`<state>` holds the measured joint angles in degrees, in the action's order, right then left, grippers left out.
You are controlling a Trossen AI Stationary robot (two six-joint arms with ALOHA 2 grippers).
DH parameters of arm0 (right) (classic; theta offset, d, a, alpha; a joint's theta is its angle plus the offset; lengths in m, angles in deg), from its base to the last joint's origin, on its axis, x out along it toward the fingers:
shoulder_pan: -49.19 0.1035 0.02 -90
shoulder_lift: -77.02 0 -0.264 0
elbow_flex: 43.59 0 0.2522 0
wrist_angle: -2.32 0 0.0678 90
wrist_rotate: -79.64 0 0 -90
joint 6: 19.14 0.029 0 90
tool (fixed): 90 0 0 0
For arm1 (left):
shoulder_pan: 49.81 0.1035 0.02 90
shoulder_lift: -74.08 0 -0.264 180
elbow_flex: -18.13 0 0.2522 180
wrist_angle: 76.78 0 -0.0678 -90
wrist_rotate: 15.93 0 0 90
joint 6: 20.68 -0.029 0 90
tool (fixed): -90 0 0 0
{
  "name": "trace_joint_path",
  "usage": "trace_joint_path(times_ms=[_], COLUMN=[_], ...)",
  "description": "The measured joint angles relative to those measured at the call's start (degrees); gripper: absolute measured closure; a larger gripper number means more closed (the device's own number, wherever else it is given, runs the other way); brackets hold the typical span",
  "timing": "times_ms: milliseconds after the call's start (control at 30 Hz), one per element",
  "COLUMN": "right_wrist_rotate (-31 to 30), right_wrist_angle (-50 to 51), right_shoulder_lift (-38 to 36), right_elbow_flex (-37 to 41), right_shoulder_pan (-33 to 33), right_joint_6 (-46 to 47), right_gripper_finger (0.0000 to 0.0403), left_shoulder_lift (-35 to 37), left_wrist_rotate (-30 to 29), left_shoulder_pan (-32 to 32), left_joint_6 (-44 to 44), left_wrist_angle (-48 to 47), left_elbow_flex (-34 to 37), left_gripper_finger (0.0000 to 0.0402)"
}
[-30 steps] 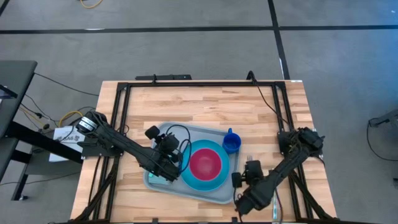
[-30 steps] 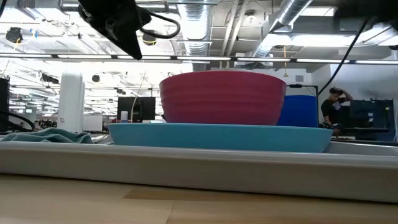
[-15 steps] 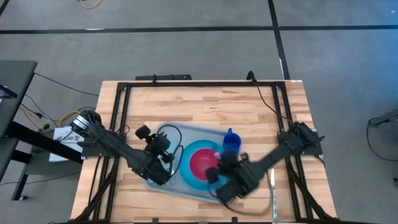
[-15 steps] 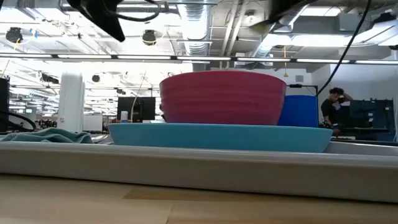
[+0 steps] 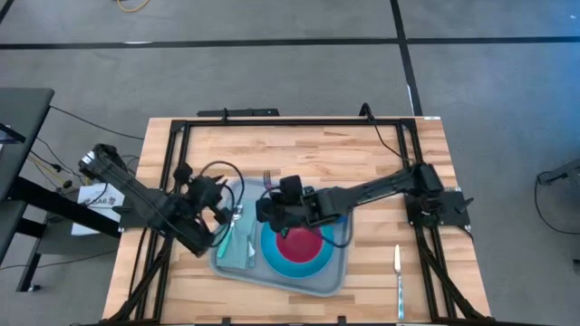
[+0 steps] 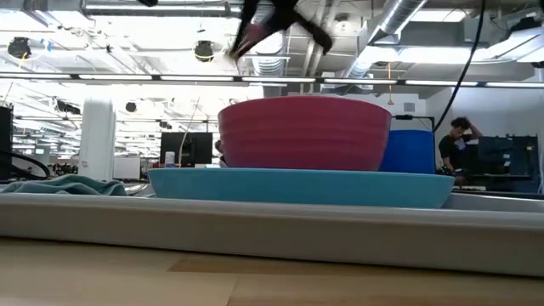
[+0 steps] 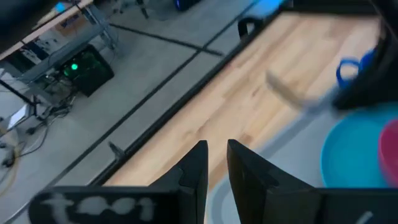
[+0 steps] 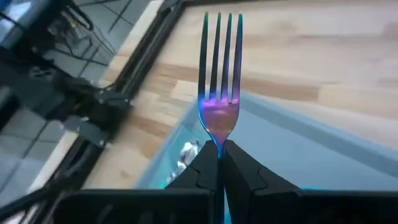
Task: Set up tray
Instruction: Put the blue purple fork on top of the green table napkin to the right of the green spoon
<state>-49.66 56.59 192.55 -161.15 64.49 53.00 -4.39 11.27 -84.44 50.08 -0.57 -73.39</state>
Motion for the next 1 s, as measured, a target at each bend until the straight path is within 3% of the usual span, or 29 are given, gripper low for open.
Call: trace_joint_path(times_ms=[67, 233, 400, 633, 800, 1000], right_wrist_rotate=[0.2, 1.9, 3.3, 5.3, 6.5, 4.5], right_wrist_angle=[0.0, -14.8, -24.5, -23.5, -14.8, -10.2], right_shoulder_lift=[1.4, 7.8, 15.2, 27.6, 33.9, 35.0], right_elbow_flex=[0.4, -0.2, -5.3, -20.1, -29.8, -30.9], right_shoulder_pan=[-0.8, -1.8, -2.3, -2.2, -1.2, -0.3], right_joint_6=[1.6, 1.2, -0.4, -1.8, -0.3, 1.6], right_gripper_finger=[0.0399, 0.0399, 0.0399, 0.04, 0.04, 0.04], left_shoulder_lift=[1.9, 5.5, 7.0, 7.2, 7.2, 7.2], left_wrist_rotate=[-1.1, -1.8, 1.7, 2.4, 2.4, 2.4], left_shoulder_pan=[0.0, 0.0, -0.4, -1.4, -1.4, -1.4], left_joint_6=[0.0, -0.1, -2.4, -2.2, -2.1, -2.1], left_wrist_angle=[0.0, -0.1, 0.0, 0.0, 0.0, 0.0], left_elbow_flex=[0.0, 0.0, 0.0, 0.0, 0.0, 0.0], left_gripper_finger=[0.0351, 0.0351, 0.0351, 0.0351, 0.0351, 0.0351])
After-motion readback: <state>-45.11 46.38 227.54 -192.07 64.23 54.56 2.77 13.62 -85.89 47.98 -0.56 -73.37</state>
